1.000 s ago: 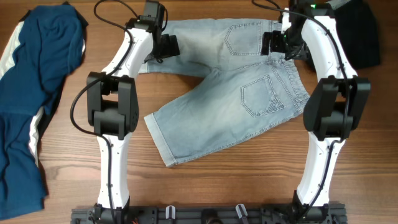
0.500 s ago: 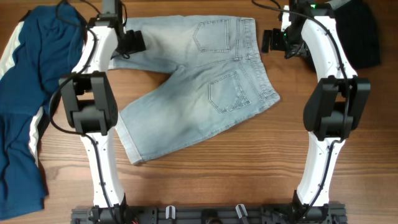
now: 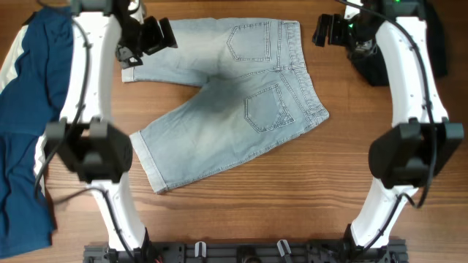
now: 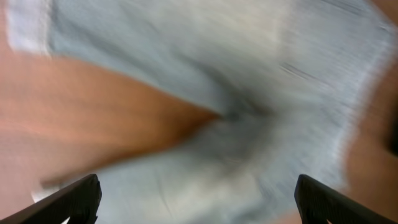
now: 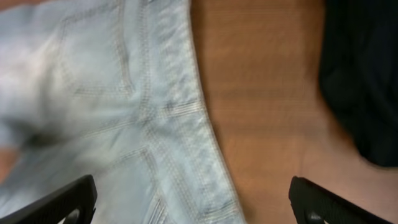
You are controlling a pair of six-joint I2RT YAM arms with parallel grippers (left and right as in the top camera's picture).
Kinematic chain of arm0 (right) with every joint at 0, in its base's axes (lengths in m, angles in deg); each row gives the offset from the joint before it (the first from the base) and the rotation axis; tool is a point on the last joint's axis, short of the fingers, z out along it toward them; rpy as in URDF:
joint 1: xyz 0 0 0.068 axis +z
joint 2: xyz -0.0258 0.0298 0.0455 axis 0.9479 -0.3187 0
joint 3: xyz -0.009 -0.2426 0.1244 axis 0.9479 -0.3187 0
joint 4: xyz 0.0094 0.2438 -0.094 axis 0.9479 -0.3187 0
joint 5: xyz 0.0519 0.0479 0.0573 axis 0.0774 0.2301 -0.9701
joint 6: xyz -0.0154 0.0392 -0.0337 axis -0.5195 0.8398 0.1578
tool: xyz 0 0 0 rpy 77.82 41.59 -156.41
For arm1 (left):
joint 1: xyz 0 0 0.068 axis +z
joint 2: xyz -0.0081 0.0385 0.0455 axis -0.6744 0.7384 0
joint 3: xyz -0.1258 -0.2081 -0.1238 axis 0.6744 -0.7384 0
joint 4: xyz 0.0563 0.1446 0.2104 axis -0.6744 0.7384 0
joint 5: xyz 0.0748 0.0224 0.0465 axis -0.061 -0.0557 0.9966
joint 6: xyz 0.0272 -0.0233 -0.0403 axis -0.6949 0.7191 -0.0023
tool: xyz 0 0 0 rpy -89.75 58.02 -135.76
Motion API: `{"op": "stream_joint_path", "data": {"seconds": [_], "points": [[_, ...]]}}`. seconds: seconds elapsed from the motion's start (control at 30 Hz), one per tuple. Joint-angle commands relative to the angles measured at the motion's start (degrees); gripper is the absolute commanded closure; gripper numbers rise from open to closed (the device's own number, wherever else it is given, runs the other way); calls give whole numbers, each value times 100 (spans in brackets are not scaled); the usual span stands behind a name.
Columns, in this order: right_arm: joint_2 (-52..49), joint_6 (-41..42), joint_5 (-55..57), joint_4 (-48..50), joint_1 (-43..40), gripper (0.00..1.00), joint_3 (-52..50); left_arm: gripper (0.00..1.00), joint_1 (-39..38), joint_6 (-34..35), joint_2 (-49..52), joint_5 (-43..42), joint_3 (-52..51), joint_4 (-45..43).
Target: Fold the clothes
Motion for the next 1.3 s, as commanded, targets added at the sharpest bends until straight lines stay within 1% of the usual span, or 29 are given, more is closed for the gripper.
{"op": "stream_joint_path", "data": {"seconds": [0.0,0.03,0.07,0.1,0.17,0.27,0.33,0.43,0.53,0.6,0.67,0.73,0.8,0.87,0.93,1.0,1.07,1.13,1.2,1.27], "points": [[33,334,-481,-553,-20,0,-57,8,-50,216,-190,-695,66,1172],[33,485,-461,-682,-20,0,-92,16,-85,656,-190,-516,-17,1292],[33,743,-302,-822,-20,0,-105,15,-181,1250,-356,-439,-293,1274],[33,960,-50,-907,-20,0,-105,12,-289,1786,-433,-170,-479,1263],[50,1368,468,-1086,-20,0,-105,9,-638,2664,-739,774,-870,1281],[50,1521,470,-1244,-20,0,-105,4,-1180,3810,-1266,1609,-1519,1279],[50,1659,468,-1322,-7,0,-105,1,-1714,4909,-1801,2063,-2262,1279],[50,1757,470,-1357,26,0,-175,0,-2332,6432,-2507,2409,-3475,1279],[48,1742,470,-1169,96,0,-457,0,-2721,8356,-3318,2448,-5060,1235],[48,1742,424,-955,144,0,-704,0,-2796,9084,-3751,2363,-5871,986],[48,1742,334,-739,184,0,-979,0,-2822,9374,-4155,2166,-6658,256],[48,1740,258,-581,225,0,-1178,0,-2822,9374,-4367,2022,-7213,-507],[48,1738,254,-439,254,0,-1342,0,-2809,9374,-4400,2057,-7676,-1167],[48,1683,256,-374,260,0,-1434,0,-2732,9374,-4382,2076,-8037,-1646],[48,1399,275,-297,260,0,-1491,0,-2378,9372,-4360,2039,-8627,-2256],[48,1298,275,-295,260,0,-1491,2,-2050,9372,-4360,1733,-9009,-2640],[48,1287,306,-289,260,0,-1491,5,-1759,9370,-4360,1414,-9372,-2968],[48,1290,339,-284,260,0,-1491,8,-1615,9372,-4360,1316,-9608,-3169],[48,1287,341,-278,260,0,-1491,14,-1547,9370,-4360,1331,-9763,-3442],[48,1285,348,-278,260,0,-1491,24,-1547,9368,-4360,1473,-9766,-3576]]}}
